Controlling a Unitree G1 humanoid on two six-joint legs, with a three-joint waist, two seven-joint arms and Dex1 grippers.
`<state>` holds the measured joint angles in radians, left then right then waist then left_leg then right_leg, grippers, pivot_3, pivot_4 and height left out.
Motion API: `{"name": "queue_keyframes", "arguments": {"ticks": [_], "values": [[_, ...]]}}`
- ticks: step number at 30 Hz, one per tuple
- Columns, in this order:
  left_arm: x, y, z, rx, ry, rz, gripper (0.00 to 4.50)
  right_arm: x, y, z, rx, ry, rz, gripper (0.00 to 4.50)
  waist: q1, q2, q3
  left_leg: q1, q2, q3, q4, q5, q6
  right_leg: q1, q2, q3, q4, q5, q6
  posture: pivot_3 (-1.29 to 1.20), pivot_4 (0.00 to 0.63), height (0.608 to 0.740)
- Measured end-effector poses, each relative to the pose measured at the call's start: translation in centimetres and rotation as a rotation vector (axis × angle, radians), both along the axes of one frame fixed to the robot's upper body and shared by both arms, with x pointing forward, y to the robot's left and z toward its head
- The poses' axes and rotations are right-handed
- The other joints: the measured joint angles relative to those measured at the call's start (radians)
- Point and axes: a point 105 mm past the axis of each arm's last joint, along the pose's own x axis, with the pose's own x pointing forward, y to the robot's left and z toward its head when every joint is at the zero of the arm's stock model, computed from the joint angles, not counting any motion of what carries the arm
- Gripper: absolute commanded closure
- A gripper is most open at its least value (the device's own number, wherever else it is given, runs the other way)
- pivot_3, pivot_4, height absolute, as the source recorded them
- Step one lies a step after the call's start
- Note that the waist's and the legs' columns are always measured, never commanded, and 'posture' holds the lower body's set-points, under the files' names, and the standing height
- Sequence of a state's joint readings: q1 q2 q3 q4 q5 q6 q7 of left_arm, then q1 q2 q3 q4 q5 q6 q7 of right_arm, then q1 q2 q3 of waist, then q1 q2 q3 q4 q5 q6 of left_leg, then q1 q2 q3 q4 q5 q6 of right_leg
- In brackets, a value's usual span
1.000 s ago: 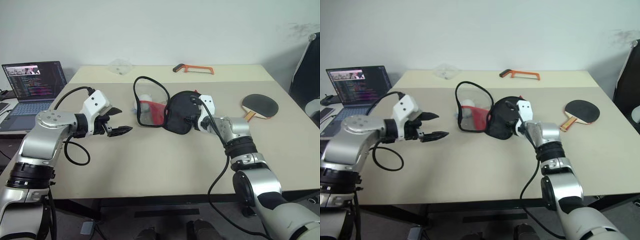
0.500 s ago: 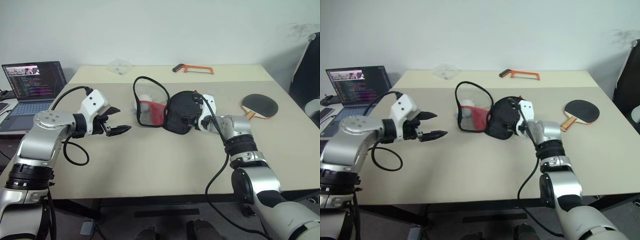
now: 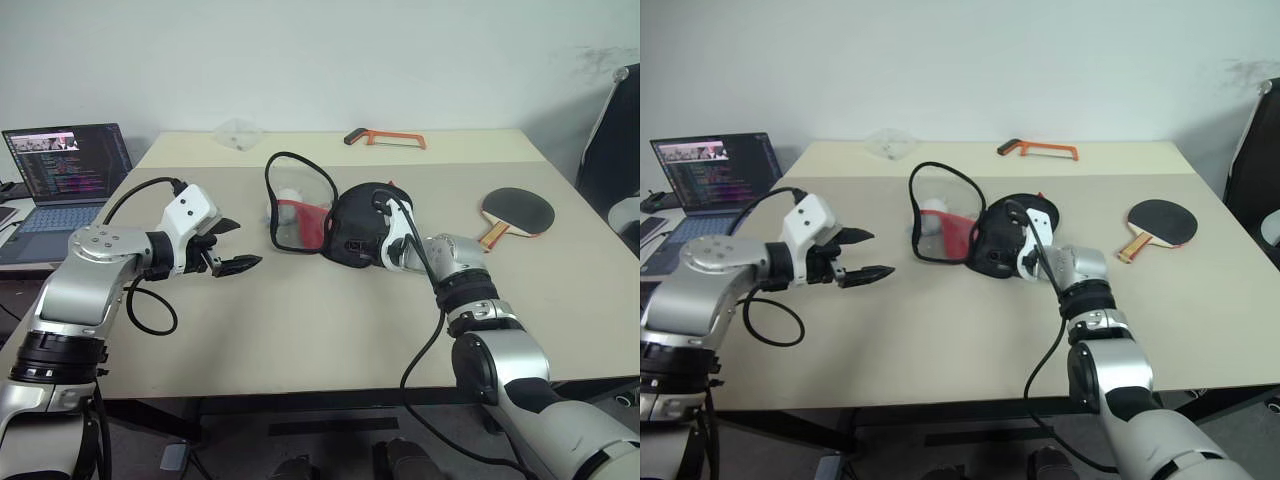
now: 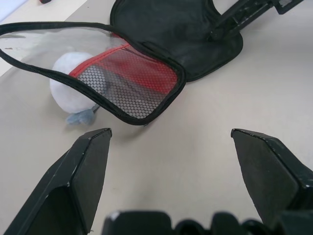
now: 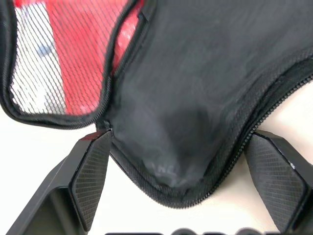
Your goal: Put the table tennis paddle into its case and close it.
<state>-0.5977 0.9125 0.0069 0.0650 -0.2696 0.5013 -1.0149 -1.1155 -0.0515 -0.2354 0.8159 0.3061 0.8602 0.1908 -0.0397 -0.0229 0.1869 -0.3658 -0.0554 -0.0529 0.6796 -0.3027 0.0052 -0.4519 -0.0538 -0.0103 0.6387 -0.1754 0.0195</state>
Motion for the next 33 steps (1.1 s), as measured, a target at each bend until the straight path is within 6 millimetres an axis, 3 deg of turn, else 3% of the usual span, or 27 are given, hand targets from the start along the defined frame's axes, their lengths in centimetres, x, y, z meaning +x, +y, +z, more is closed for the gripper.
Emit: {"name": "queue_keyframes", "arguments": {"ticks": [5, 8, 19, 24, 28, 33], "values": [[0.0, 0.1, 0.0, 0.004, -0.001, 0.002, 0.20, 0.2, -0.6, -0.2, 0.011, 0.008, -0.021, 0.04, -0.001, 0.000, 0.000, 0.000, 0.000, 0.000, 0.000, 0.000, 0.000, 0.000, 0.000, 0.000, 0.000, 0.000, 0.000, 0.00, 0.150, 0.740], [0.0, 0.1, 0.0, 0.005, -0.002, 0.002, 0.20, 0.3, -0.7, -0.2, 0.015, -0.001, -0.032, 0.61, -0.002, 0.000, 0.000, 0.000, 0.000, 0.000, 0.000, 0.000, 0.000, 0.000, 0.000, 0.000, 0.001, 0.000, 0.000, 0.00, 0.150, 0.740], [0.0, 0.1, 0.1, 0.006, -0.005, 0.001, 0.20, 0.4, -0.7, -0.7, -0.050, -0.017, -0.034, 4.42, -0.003, 0.000, 0.000, 0.000, 0.000, 0.000, 0.000, 0.000, 0.000, -0.001, 0.000, 0.000, 0.001, 0.000, -0.001, 0.00, 0.150, 0.740], [0.0, 0.1, 0.1, 0.006, -0.005, 0.002, 0.20, 0.3, -1.3, -1.5, -0.107, -0.019, -0.022, 4.47, -0.003, 0.000, 0.000, 0.000, 0.000, 0.000, 0.000, 0.000, 0.000, -0.001, 0.000, 0.000, 0.001, -0.001, -0.001, 0.00, 0.150, 0.740], [0.0, 0.1, 0.1, 0.008, -0.005, 0.005, 0.20, 0.1, -3.3, -1.4, -0.213, -0.058, 0.032, 4.47, 0.001, 0.000, 0.000, 0.000, 0.000, 0.000, 0.000, 0.000, 0.000, -0.001, 0.000, 0.000, 0.001, -0.001, -0.001, 0.00, 0.150, 0.740], [0.0, 0.1, 0.0, 0.009, -0.005, 0.005, 0.20, 0.1, -8.9, -0.1, -0.379, -0.102, 0.075, 4.47, 0.006, 0.000, 0.000, 0.000, -0.001, 0.000, 0.000, 0.000, 0.000, -0.001, 0.000, -0.001, 0.001, -0.001, 0.000, 0.00, 0.150, 0.740]]}}
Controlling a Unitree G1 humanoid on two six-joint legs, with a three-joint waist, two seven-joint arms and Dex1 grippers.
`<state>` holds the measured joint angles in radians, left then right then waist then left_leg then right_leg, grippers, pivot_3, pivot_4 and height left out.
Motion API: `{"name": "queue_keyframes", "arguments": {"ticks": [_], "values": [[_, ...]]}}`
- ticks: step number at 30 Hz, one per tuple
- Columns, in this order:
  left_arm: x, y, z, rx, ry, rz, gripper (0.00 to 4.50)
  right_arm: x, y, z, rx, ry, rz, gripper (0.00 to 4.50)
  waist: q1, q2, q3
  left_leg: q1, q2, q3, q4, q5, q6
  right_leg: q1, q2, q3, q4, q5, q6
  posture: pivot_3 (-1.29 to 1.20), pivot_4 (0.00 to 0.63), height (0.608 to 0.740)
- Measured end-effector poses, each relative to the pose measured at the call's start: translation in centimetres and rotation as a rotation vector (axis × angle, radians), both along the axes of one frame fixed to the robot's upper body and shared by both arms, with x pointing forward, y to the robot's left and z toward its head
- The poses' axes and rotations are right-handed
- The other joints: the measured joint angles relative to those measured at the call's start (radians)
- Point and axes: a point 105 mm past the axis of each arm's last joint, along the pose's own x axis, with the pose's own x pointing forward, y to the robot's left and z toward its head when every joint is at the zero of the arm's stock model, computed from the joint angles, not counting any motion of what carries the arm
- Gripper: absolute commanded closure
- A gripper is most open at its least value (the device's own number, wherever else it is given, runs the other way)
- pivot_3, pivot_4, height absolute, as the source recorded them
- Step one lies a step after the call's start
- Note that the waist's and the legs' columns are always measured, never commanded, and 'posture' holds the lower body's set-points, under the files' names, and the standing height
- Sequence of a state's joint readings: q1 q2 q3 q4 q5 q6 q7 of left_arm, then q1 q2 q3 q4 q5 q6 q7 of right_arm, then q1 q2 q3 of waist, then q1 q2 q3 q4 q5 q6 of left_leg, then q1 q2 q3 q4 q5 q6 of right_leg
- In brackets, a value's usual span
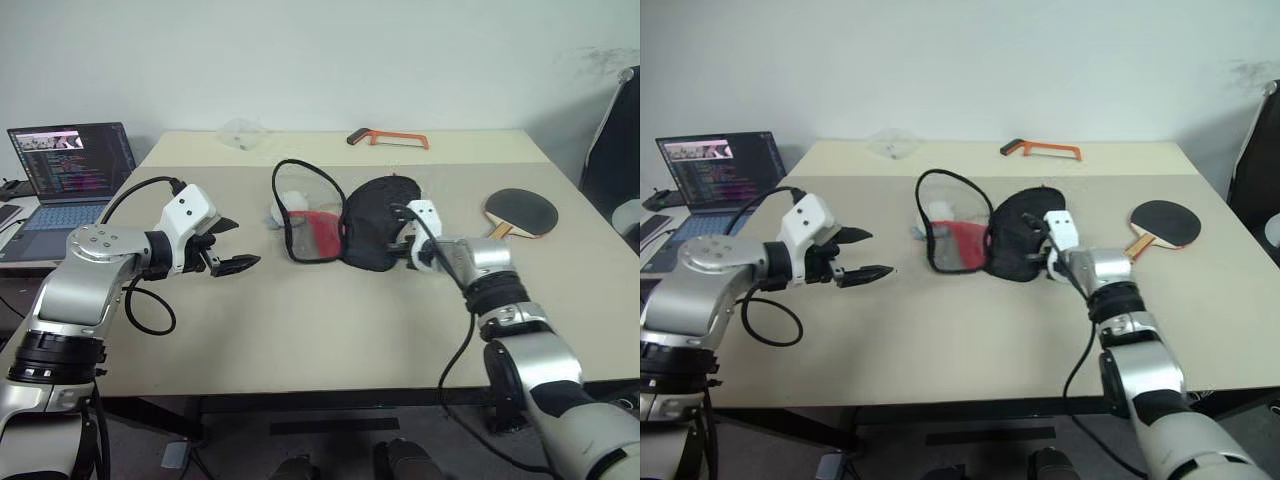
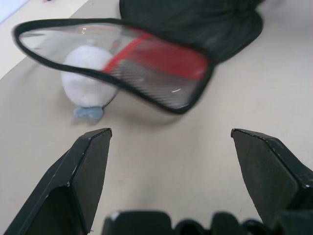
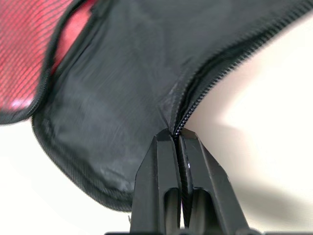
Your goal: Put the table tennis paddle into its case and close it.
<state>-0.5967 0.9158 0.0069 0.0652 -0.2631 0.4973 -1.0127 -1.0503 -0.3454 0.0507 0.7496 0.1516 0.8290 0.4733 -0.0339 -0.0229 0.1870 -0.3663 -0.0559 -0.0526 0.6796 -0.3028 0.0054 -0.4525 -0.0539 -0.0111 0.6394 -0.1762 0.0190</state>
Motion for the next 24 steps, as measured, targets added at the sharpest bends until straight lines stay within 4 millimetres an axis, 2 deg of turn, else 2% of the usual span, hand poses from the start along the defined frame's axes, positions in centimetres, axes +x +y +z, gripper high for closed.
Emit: {"name": "queue_keyframes", "arguments": {"ticks": [2, 3, 12, 20, 24], "values": [[0.0, 0.1, 0.0, 0.000, 0.001, 0.002, 0.20, 0.0, -2.8, 0.5, -0.077, -0.011, 0.015, 4.47, 0.001, 0.000, 0.000, 0.000, 0.000, 0.000, 0.000, 0.000, 0.000, 0.000, 0.000, 0.000, -0.001, 0.000, 0.000, 0.00, 0.150, 0.740], [0.0, 0.1, -0.1, 0.001, 0.002, 0.004, 0.20, 0.0, -3.4, 0.8, -0.104, -0.012, 0.031, 4.47, 0.000, 0.000, 0.000, 0.000, 0.000, 0.001, 0.000, 0.000, 0.000, 0.000, 0.000, 0.000, -0.001, 0.000, 0.000, 0.00, 0.150, 0.740], [0.4, -0.3, 0.1, -0.009, -0.010, -0.002, 0.20, 0.7, -4.2, 0.7, -0.255, -0.035, 0.191, 4.47, -0.022, 0.000, 0.000, 0.002, 0.001, 0.004, 0.000, 0.000, 0.000, 0.000, 0.001, 0.001, 0.001, 0.000, 0.000, 0.00, 0.150, 0.740], [0.4, -0.2, 0.1, -0.004, -0.010, 0.000, 0.20, 1.8, -3.0, 1.1, -0.329, -0.120, 0.199, 4.47, -0.022, 0.000, 0.000, 0.001, 0.001, 0.002, 0.000, 0.000, -0.001, 0.000, 0.000, 0.002, 0.001, 0.000, 0.000, 0.00, 0.150, 0.740], [0.2, -0.2, 0.0, 0.000, -0.005, 0.002, 0.20, 1.9, -3.2, 0.9, -0.364, -0.131, 0.192, 4.47, -0.021, 0.000, 0.000, 0.001, 0.001, 0.002, 0.000, 0.000, -0.001, 0.000, 0.000, 0.002, 0.001, 0.000, 0.000, 0.00, 0.150, 0.740]]}}
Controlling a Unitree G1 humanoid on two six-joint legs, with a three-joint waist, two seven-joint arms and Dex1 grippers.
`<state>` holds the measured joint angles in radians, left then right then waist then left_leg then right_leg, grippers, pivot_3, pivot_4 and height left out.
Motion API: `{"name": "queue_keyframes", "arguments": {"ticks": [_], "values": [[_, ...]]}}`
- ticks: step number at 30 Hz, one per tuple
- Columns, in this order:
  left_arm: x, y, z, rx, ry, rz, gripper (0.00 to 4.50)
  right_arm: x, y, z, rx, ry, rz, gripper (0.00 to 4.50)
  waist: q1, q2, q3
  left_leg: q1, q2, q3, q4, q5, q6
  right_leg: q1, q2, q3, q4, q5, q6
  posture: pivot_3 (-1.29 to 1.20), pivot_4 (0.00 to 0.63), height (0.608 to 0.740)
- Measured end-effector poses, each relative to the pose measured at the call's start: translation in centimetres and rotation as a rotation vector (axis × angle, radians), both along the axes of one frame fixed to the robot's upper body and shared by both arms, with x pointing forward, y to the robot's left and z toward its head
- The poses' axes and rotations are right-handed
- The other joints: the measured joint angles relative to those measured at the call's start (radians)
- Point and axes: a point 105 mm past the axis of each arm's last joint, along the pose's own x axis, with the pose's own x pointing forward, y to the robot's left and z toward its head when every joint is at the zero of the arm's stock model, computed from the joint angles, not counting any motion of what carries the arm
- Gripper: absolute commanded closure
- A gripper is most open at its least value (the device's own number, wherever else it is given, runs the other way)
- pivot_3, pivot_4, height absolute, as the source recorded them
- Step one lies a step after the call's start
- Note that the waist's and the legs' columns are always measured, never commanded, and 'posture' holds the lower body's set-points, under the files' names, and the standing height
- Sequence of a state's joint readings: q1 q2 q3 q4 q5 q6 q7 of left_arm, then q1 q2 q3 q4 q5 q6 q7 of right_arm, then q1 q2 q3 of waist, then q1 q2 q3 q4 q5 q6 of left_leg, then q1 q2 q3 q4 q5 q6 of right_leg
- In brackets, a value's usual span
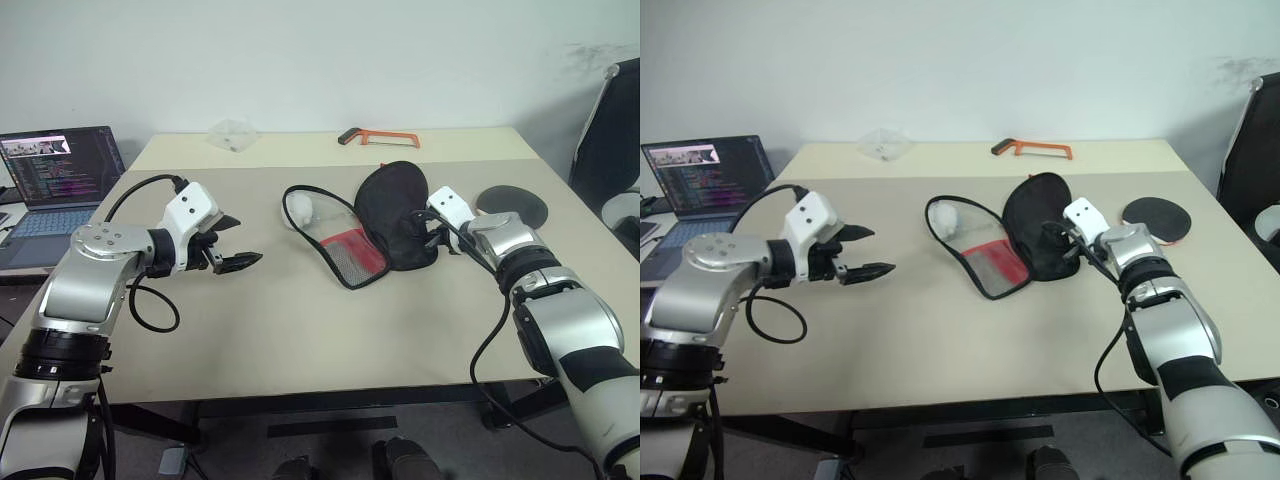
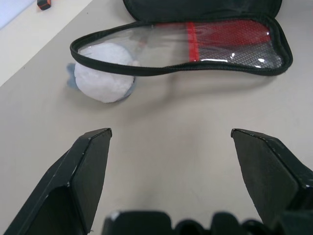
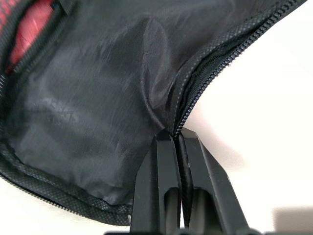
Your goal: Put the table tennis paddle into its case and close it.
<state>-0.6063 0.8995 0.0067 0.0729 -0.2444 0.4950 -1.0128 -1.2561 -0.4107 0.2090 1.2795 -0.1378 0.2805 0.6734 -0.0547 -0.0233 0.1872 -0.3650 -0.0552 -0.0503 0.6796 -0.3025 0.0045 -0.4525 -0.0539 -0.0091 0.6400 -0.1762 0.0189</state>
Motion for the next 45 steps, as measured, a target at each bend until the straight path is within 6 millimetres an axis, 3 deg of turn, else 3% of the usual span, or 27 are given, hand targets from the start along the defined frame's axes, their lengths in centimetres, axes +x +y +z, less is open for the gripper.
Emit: {"name": "queue_keyframes", "arguments": {"ticks": [3, 8, 13, 15, 18, 20, 23, 25, 28, 30, 44, 45], "values": [[-0.1, 0.0, -0.3, 0.001, 0.007, -0.001, 0.20, 0.0, -0.2, -0.1, 0.017, 0.002, -0.014, 3.91, 0.000, 0.000, 0.000, 0.000, 0.000, 0.000, 0.000, 0.000, 0.000, 0.000, 0.000, 0.000, 0.000, 0.000, 0.000, 0.00, 0.150, 0.740], [-0.2, -0.2, -0.2, 0.004, 0.003, -0.007, 0.20, 0.2, -0.4, 0.7, 0.030, -0.024, -0.029, 2.23, 0.000, 0.000, 0.000, 0.000, 0.000, 0.000, 0.000, 0.000, 0.000, 0.000, 0.000, 0.000, 0.000, 0.000, 0.000, 0.00, 0.150, 0.740], [-0.2, -0.2, -0.2, 0.003, 0.003, -0.008, 0.20, 0.7, -0.8, 5.2, 0.077, -0.106, -0.022, 0.50, 0.000, 0.000, 0.000, 0.000, 0.000, 0.000, 0.000, 0.000, 0.000, -0.001, 0.000, 0.000, 0.000, 0.000, 0.000, 0.00, 0.150, 0.740], [-0.2, -0.1, -0.2, 0.003, 0.004, -0.008, 0.20, 0.6, -1.3, 7.4, 0.121, -0.141, -0.032, 0.05, 0.002, 0.000, 0.000, -0.001, 0.000, 0.000, 0.000, 0.000, 0.000, -0.001, 0.000, -0.001, 0.000, 0.000, 0.000, 0.00, 0.150, 0.740], [-0.1, 0.0, -0.3, 0.000, 0.008, -0.004, 0.20, 0.8, -3.4, 10.2, 0.188, -0.228, -0.166, 0.05, 0.005, 0.000, 0.000, -0.001, 0.000, -0.001, 0.000, 0.000, 0.000, -0.001, 0.000, 0.000, 0.000, 0.000, 0.000, 0.00, 0.150, 0.740], [-0.1, -0.1, -0.3, -0.004, 0.008, -0.005, 0.20, 1.1, -5.7, 10.7, 0.239, -0.292, -0.343, 0.05, 0.007, 0.000, 0.000, -0.001, 0.000, 0.000, 0.000, 0.000, 0.000, -0.001, -0.001, 0.000, 0.000, 0.000, 0.000, 0.00, 0.150, 0.740], [0.0, -0.4, -0.2, -0.012, 0.005, -0.013, 0.20, 0.9, -9.2, 8.8, 0.278, -0.294, -0.615, 0.05, 0.012, 0.000, 0.000, -0.001, 0.000, 0.000, 0.000, 0.000, 0.000, 0.000, -0.001, 0.000, 0.000, 0.000, -0.001, 0.00, 0.150, 0.740], [0.1, -0.6, -0.2, -0.019, 0.003, -0.019, 0.20, 0.4, -10.5, 6.0, 0.293, -0.228, -0.754, 0.05, 0.013, 0.000, 0.000, -0.001, 0.000, 0.001, 0.000, 0.000, 0.000, 0.000, -0.001, 0.001, 0.000, 0.000, -0.001, 0.00, 0.150, 0.740], [0.3, -1.0, -0.2, -0.022, 0.003, -0.028, 0.20, -0.2, -10.3, 2.9, 0.331, -0.132, -0.869, 0.05, 0.005, 0.000, 0.000, -0.001, 0.000, 0.002, -0.001, 0.000, 0.001, -0.001, -0.001, 0.002, 0.001, 0.000, -0.001, 0.00, 0.150, 0.740], [0.3, -1.2, -0.3, -0.023, 0.006, -0.035, 0.20, -0.3, -9.8, 1.9, 0.354, -0.102, -0.905, 0.05, 0.002, 0.000, 0.000, -0.001, 0.000, 0.003, -0.001, 0.000, 0.001, -0.001, -0.001, 0.002, 0.001, 0.000, -0.001, 0.00, 0.150, 0.740], [-0.3, -1.7, -0.7, -0.021, 0.020, -0.047, 0.20, -0.3, -8.5, 0.3, 0.387, -0.098, -1.025, 0.05, 0.001, 0.000, 0.000, -0.001, 0.000, 0.002, -0.001, 0.000, 0.001, 0.000, 0.000, 0.001, 0.001, 0.000, -0.001, 0.00, 0.150, 0.740], [-0.3, -1.7, -0.8, -0.020, 0.021, -0.047, 0.20, -0.3, -8.5, 0.2, 0.394, -0.095, -1.030, 0.21, 0.001, 0.000, 0.000, -0.001, 0.000, 0.002, 0.000, 0.000, 0.002, 0.000, 0.000, 0.001, 0.001, 0.000, -0.001, 0.00, 0.150, 0.740]]}}
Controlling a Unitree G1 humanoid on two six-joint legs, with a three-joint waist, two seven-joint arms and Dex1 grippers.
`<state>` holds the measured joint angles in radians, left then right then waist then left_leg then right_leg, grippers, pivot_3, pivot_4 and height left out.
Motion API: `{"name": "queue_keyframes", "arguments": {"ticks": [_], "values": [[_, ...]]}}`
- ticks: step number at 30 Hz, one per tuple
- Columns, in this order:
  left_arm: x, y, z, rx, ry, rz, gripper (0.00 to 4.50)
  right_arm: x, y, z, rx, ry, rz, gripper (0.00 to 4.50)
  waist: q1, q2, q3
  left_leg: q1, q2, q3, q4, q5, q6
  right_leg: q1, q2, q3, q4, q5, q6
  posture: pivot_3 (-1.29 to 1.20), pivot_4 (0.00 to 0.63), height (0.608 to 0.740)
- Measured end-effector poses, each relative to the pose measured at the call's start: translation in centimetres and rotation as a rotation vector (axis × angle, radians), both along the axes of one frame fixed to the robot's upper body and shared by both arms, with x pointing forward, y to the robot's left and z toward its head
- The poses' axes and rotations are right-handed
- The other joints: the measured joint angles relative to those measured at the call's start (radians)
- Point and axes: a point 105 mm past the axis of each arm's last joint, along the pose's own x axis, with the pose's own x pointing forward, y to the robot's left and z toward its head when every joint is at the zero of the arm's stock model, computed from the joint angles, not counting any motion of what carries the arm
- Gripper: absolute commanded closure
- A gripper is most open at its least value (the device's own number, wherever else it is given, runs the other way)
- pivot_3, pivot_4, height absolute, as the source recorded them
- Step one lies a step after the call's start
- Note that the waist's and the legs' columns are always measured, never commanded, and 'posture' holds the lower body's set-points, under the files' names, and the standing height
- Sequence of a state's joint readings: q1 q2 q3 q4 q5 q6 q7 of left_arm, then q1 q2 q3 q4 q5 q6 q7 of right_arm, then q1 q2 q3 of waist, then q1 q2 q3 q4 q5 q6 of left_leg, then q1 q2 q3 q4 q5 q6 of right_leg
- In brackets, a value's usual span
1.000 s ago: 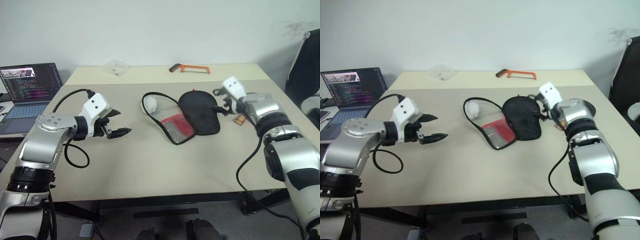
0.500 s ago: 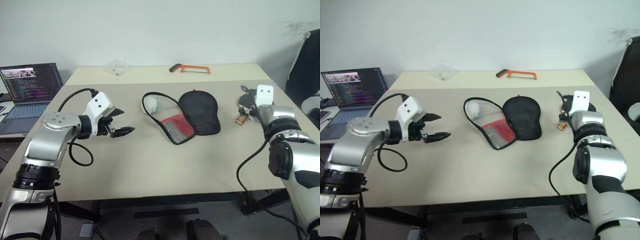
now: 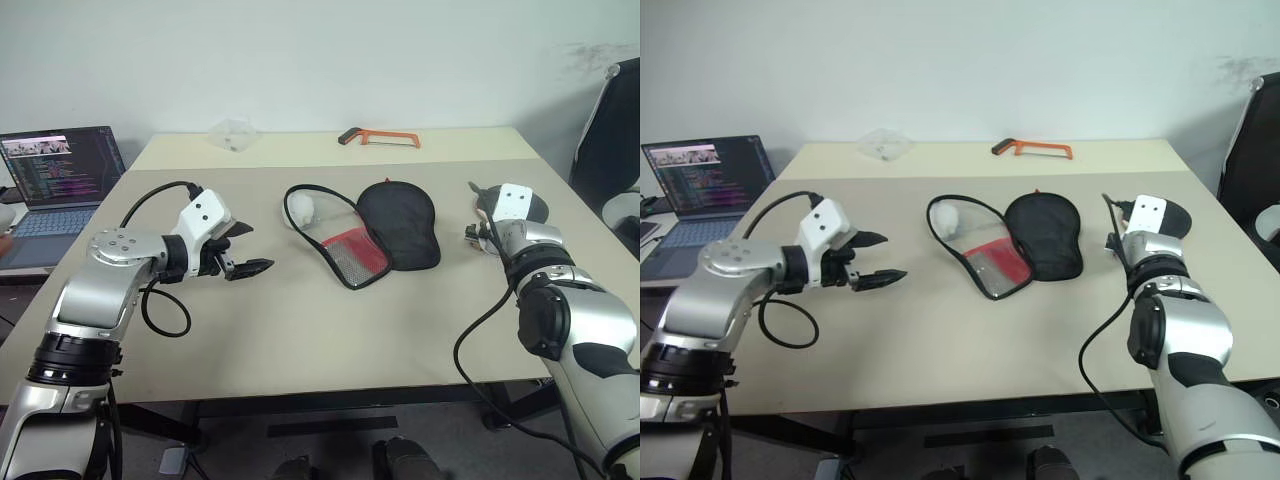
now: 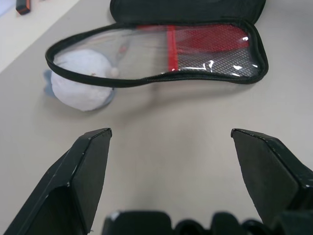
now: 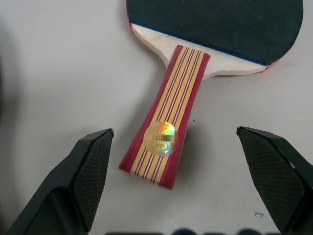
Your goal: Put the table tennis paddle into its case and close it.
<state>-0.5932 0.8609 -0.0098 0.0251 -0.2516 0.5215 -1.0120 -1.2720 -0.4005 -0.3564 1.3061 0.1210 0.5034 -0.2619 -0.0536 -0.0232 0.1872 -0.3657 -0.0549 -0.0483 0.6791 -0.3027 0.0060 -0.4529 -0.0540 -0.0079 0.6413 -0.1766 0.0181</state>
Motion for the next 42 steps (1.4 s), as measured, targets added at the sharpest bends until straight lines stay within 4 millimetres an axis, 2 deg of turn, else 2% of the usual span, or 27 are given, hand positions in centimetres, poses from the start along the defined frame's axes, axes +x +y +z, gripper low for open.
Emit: {"name": "queue_keyframes", "arguments": {"ticks": [3, 8, 9, 22, 32, 36, 42], "values": [[-0.2, -0.2, 0.3, 0.000, -0.005, -0.005, 0.20, 0.0, 0.5, -0.7, 0.028, -0.004, -0.007, 0.98, -0.001, 0.000, 0.000, 0.000, 0.000, 0.000, 0.000, 0.000, 0.000, 0.000, 0.000, 0.000, 0.000, 0.000, 0.000, 0.00, 0.150, 0.740], [-0.3, 0.1, 0.4, 0.001, -0.008, 0.006, 0.20, -0.1, 1.2, -1.7, 0.067, 0.009, -0.018, 2.80, -0.001, 0.000, 0.000, 0.000, 0.000, 0.000, 0.000, 0.000, 0.000, 0.000, 0.000, 0.000, 0.000, 0.000, 0.000, 0.00, 0.150, 0.740], [-0.3, 0.2, 0.3, 0.002, -0.006, 0.008, 0.20, -0.2, 1.1, -1.8, 0.070, 0.011, -0.024, 2.94, -0.001, 0.000, 0.000, 0.000, 0.000, 0.000, 0.000, 0.000, 0.000, 0.001, 0.000, 0.000, 0.000, 0.000, 0.000, 0.00, 0.150, 0.740], [-0.5, 0.2, 0.0, 0.004, 0.002, 0.020, 0.20, -0.5, 0.3, -2.0, 0.012, 0.038, -0.018, 3.04, -0.002, -0.001, 0.000, 0.003, 0.000, -0.001, 0.000, 0.000, 0.001, 0.004, 0.000, -0.001, -0.001, 0.000, 0.000, 0.00, 0.150, 0.740], [-0.4, 0.3, 0.0, 0.008, 0.002, 0.022, 0.20, -1.4, -0.4, 0.1, -0.039, 0.152, 0.060, 3.04, -0.001, -0.001, 0.000, 0.002, 0.000, -0.002, 0.000, 0.000, 0.001, 0.003, 0.000, -0.001, -0.001, 0.000, 0.000, 0.00, 0.150, 0.740], [0.0, 0.4, 0.0, 0.010, -0.001, 0.024, 0.20, -3.9, -0.2, -0.5, -0.026, 0.214, 0.089, 3.04, 0.008, -0.001, 0.000, 0.001, 0.000, -0.003, 0.000, 0.000, 0.001, 0.003, 0.000, -0.003, -0.002, 0.000, 0.000, 0.00, 0.150, 0.740], [0.7, 0.2, 0.0, 0.017, -0.001, 0.006, 0.20, -9.2, 2.5, -2.1, 0.034, 0.262, 0.183, 3.04, 0.013, 0.000, -0.001, 0.001, 0.000, -0.003, 0.000, 0.000, 0.002, 0.001, 0.001, -0.002, 0.000, -0.001, 0.000, 0.00, 0.150, 0.740]]}}
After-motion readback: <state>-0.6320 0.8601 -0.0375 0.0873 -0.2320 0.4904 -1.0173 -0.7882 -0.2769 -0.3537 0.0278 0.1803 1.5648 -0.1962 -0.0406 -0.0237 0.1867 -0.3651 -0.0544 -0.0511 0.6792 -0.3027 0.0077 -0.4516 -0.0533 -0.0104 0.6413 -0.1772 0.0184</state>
